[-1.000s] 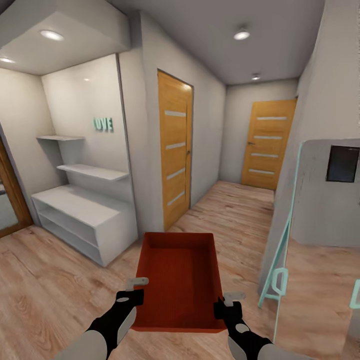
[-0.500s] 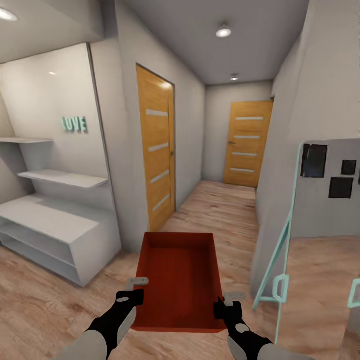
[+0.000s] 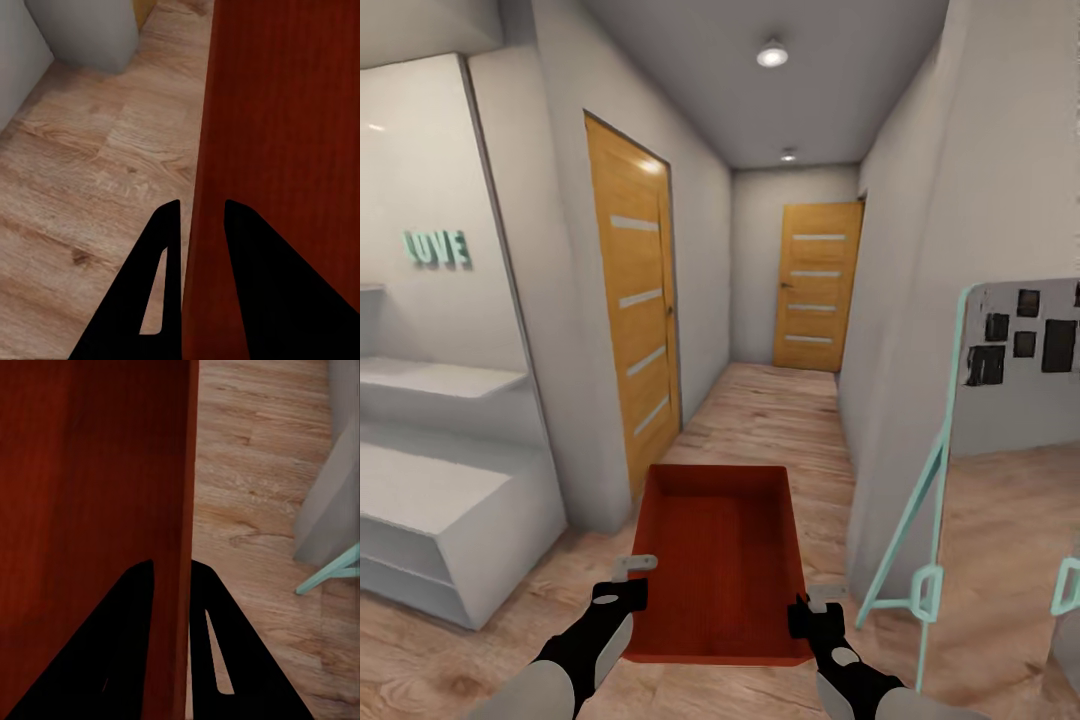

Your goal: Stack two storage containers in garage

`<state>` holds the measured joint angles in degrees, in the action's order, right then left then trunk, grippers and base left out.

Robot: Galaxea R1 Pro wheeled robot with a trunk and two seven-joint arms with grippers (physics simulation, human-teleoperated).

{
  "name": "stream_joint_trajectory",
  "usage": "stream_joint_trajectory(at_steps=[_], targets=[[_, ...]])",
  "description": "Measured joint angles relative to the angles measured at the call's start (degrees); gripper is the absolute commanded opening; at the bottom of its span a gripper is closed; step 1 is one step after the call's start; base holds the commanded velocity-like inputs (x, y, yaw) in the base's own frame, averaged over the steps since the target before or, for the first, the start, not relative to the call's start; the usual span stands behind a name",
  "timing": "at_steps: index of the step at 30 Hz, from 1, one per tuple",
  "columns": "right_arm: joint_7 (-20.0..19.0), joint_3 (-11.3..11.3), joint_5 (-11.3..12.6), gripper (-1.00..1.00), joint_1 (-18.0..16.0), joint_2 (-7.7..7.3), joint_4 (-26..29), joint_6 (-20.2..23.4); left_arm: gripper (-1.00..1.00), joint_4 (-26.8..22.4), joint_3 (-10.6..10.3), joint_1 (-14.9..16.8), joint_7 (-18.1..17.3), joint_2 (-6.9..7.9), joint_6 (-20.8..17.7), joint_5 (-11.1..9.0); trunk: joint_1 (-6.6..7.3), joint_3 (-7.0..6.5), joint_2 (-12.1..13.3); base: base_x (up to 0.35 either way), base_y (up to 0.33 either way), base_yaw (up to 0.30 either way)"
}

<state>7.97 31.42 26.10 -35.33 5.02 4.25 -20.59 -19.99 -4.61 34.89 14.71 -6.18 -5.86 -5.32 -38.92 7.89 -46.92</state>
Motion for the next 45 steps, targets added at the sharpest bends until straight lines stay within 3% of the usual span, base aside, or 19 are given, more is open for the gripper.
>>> stream_joint_trajectory(at_steps=[22,45], targets=[[-0.07,-0.06,-0.03,-1.0,-0.01,-0.03,0.02,-0.01,-1.0,-0.07,-0.09,-0.01,0.09,-0.02,-0.01,-0.11,0.0,0.0,0.0,0.3,0.219,-0.254],[0.18,0.19,0.2,-1.0,-0.01,0.07,-0.04,-0.07,-1.0,-0.09,-0.23,-0.01,0.29,-0.01,-0.03,-0.16,0.0,0.0,0.0,0.308,0.15,-0.015]])
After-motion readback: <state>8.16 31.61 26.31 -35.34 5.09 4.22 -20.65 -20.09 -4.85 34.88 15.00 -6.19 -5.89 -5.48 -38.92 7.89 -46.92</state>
